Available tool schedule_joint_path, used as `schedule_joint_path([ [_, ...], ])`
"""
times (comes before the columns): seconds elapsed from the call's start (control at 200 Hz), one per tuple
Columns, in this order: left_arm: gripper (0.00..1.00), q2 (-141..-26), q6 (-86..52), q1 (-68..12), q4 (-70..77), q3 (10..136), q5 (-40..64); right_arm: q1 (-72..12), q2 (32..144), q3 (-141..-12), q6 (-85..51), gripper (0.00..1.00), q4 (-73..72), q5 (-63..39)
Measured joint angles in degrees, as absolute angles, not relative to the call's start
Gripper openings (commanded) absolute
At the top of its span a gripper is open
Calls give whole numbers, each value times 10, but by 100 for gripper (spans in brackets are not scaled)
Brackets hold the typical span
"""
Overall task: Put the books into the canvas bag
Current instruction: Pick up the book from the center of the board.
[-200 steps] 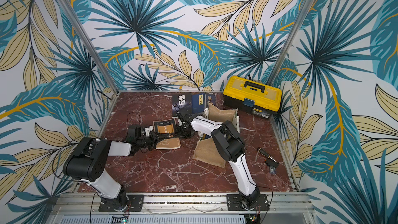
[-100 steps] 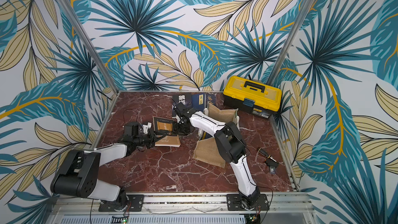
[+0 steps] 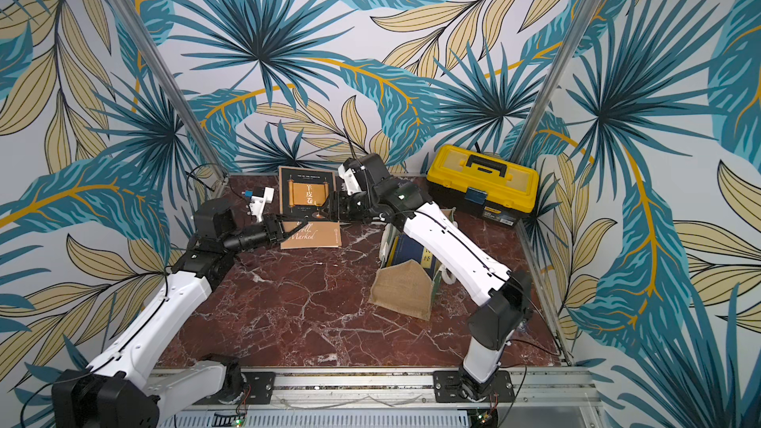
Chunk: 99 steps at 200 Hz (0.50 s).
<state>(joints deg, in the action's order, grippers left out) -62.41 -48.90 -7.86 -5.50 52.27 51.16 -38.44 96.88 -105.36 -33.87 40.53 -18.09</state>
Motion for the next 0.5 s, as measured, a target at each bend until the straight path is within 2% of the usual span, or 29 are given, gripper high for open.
schedule_joint_path([
  [0.205,0,-587,-503,-91,-39,555,551,-349,903,-1009,-378,65,364,-230],
  [0.431,0,-574,-527,-155,17,557,552,-346,884,-969,-434,65,295,-310],
  [0.496,0,-575,-535,-162,25,557,545,-340,880,-954,-451,62,274,-324],
])
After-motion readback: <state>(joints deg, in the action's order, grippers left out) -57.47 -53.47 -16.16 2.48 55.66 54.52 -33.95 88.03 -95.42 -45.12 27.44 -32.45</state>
